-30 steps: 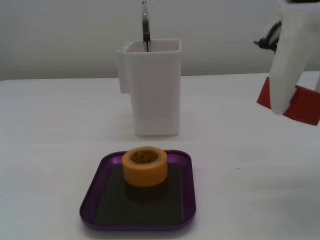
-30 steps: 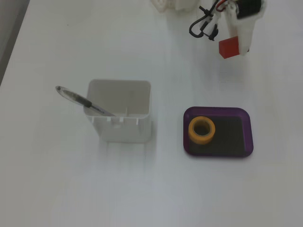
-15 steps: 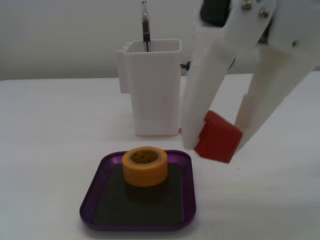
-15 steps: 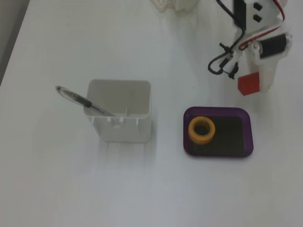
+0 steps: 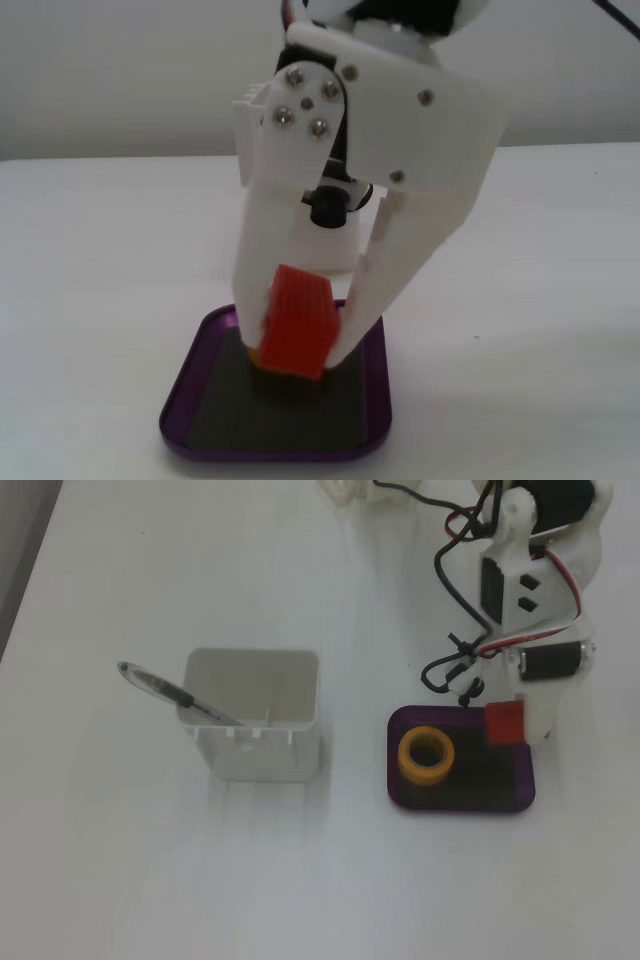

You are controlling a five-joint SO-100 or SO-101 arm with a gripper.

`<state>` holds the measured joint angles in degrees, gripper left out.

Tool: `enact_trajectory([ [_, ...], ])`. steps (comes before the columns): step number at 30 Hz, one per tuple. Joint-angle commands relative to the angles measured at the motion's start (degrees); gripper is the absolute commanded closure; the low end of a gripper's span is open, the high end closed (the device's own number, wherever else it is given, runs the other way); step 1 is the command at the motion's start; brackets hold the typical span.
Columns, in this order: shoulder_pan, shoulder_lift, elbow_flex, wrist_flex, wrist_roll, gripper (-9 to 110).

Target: Pick up the red cube and place it in the box.

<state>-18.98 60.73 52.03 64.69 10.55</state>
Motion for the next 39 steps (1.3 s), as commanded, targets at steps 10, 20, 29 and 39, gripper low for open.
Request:
enact_trajectory([
  [10,-0.2,-2.6,-3.2,-0.1,-0.3,102],
  [20,0.1,-7.7,-3.6,-0.3,-0.4,102],
  [29,0.1,-8.3,-13.2,0.6,-0.3,87],
  [39,0.0,-7.4,-16.9,8.3,-0.2,80],
])
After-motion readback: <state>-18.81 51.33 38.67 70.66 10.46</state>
